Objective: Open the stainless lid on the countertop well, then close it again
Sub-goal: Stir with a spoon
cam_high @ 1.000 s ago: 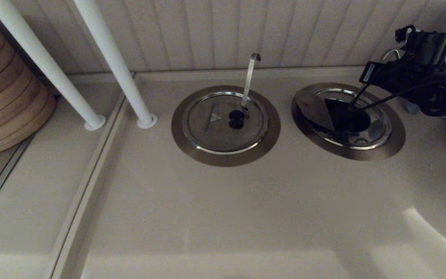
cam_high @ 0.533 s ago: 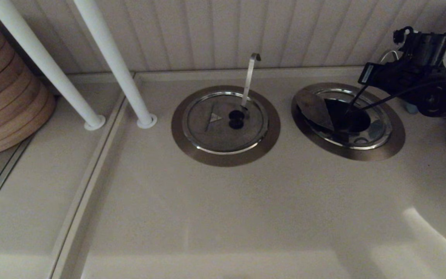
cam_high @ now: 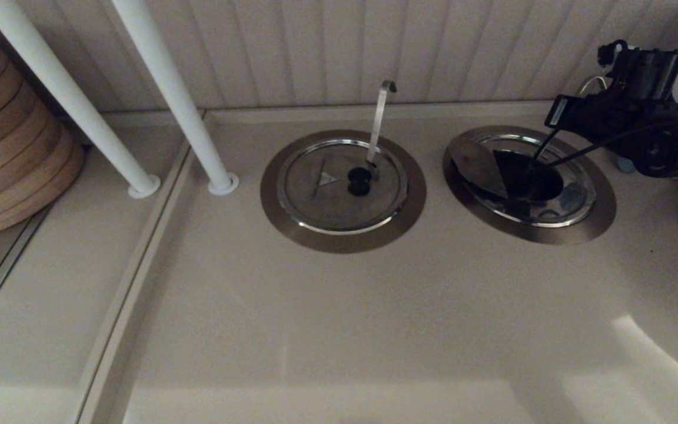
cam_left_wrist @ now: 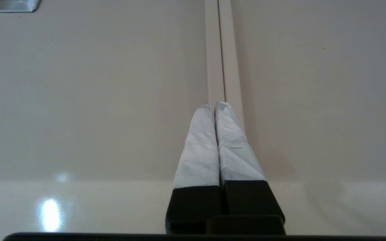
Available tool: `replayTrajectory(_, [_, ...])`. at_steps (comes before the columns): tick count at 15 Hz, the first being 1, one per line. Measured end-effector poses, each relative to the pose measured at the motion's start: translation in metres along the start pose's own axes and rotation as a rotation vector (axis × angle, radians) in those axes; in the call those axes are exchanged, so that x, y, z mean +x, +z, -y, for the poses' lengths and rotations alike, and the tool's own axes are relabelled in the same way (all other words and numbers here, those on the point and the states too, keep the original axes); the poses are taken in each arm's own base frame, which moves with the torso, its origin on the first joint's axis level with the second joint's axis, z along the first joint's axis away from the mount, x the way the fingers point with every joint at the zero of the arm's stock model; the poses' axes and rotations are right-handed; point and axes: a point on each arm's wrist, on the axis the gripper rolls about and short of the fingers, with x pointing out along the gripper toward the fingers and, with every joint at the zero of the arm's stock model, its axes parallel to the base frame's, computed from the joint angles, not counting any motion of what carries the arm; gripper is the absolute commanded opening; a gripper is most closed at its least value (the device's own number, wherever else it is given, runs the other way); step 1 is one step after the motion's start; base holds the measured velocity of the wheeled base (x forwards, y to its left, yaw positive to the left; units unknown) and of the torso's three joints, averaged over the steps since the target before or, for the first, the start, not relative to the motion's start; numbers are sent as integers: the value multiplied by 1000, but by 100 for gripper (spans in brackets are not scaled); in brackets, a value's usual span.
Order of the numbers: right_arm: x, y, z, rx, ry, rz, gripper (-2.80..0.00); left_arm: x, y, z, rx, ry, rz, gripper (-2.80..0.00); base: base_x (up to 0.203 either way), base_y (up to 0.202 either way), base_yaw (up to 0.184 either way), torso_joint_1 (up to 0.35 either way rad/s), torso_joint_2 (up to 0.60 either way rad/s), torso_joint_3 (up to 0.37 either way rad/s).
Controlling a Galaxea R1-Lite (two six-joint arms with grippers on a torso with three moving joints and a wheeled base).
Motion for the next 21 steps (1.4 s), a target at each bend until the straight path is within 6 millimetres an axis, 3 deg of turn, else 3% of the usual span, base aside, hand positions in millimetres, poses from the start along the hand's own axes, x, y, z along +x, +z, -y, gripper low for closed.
replayTrajectory(11, [-8,9,0,-9,-22,15,0,0,0,0,0,0,0,-280,0,0,0,0,0,0])
replayTrajectory(17, [-30,23,-2,-48,-12,-6,0,0,0,0,0,0,0,-280,0,0,0,0,0,0])
replayTrajectory(21, [-46,22,-5,-126,9,-59,0,0,0,0,0,0,0,-280,0,0,0,0,0,0])
